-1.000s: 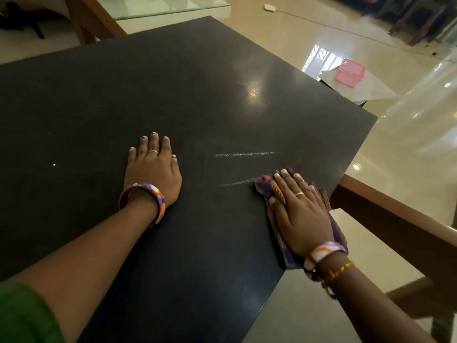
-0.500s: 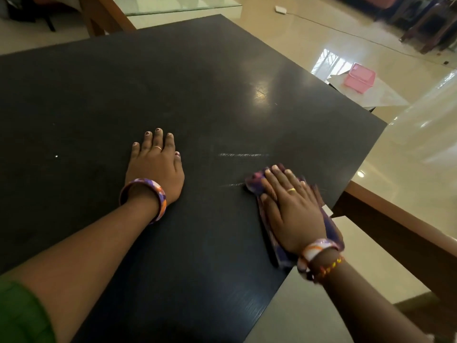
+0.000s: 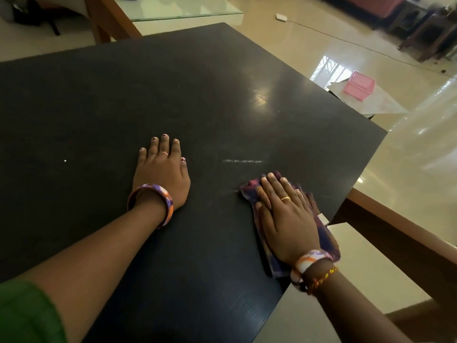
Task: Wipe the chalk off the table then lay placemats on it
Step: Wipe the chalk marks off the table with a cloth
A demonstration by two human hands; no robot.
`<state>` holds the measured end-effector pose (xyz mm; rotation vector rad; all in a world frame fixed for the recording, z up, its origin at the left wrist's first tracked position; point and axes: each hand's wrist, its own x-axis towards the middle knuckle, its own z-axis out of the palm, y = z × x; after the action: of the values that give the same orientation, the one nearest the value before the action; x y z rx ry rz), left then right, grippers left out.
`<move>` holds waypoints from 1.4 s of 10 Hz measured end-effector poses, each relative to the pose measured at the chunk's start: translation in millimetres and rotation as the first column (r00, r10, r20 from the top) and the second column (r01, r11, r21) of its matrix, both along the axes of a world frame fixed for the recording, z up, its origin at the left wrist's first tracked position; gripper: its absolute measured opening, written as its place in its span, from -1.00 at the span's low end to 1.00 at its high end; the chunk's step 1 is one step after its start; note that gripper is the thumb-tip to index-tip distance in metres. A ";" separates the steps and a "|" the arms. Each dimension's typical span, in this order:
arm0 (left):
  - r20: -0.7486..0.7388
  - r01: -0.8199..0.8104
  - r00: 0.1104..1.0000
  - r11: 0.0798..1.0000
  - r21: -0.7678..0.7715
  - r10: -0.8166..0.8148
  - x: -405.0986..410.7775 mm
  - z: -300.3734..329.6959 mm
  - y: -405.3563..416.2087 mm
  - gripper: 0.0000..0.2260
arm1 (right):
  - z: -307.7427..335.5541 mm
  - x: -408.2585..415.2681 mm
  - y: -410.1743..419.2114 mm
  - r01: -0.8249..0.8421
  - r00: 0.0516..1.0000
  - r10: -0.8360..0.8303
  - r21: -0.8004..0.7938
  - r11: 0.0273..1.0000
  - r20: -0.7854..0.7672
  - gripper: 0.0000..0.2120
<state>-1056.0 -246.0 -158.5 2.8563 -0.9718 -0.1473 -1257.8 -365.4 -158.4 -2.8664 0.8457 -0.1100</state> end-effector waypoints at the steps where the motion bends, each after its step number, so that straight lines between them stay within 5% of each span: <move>1: -0.003 -0.004 1.000 1.000 -0.005 0.004 1.4 -0.9 -0.4 -0.53 | -2.7 68.0 -56.5 0.158 0.987 -0.158 0.009 0.987 0.019 -0.50; 2: -0.005 -0.006 1.000 1.000 -0.005 0.006 2.1 -0.8 0.1 -0.53 | 1.3 92.0 -64.4 0.216 0.976 -0.216 0.024 0.976 0.007 -0.51; 4: -0.008 -0.002 1.000 1.000 -0.014 0.002 0.0 1.1 1.6 -0.53 | 5.6 5.2 24.3 -0.094 0.996 0.093 0.019 0.995 0.016 -0.40; 6: -0.012 -0.001 1.000 1.000 -0.020 0.000 2.2 -0.4 -0.2 -0.53 | -1.0 80.1 -56.5 0.162 0.987 -0.162 -0.009 0.987 0.020 -0.51; 7: -0.021 -0.005 1.000 1.000 -0.019 0.005 2.1 -0.2 1.2 -0.53 | -4.1 105.6 -39.4 0.124 0.992 -0.124 -0.015 0.992 0.019 -0.50; 8: -0.023 -0.004 1.000 1.000 -0.018 0.004 0.5 0.6 2.0 -0.53 | -1.9 60.3 1.5 -0.146 0.989 0.146 -0.014 0.989 0.005 -0.42; 9: -0.019 -0.011 1.000 1.000 -0.020 0.011 0.5 -0.2 1.0 -0.52 | 7.6 -4.5 7.3 -0.202 0.979 0.203 0.045 0.978 -0.015 -0.42; 11: -0.014 -0.010 1.000 1.000 -0.011 0.010 2.4 -1.8 -0.2 -0.52 | 2.8 101.5 -53.7 0.174 0.985 -0.174 0.005 0.985 -0.006 -0.52; 12: -0.014 -0.008 1.000 1.000 -0.007 0.008 2.6 -0.8 1.6 -0.52 | -4.0 108.9 -20.1 0.040 0.999 -0.040 0.000 0.999 0.029 -0.50; 13: -0.011 -0.002 1.000 1.000 -0.014 0.002 0.9 -0.1 2.1 -0.52 | -1.7 25.5 22.6 -0.281 0.960 0.281 0.031 0.959 -0.003 -0.43; 14: -0.014 -0.009 1.000 1.000 -0.013 0.009 0.9 -0.5 1.5 -0.52 | 4.4 -7.1 -5.9 -0.228 0.974 0.228 0.004 0.974 -0.010 -0.46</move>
<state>-1055.0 -244.6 -159.0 2.8432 -0.9540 -0.1596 -1265.0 -371.3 -154.0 -2.9390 0.5111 -0.0672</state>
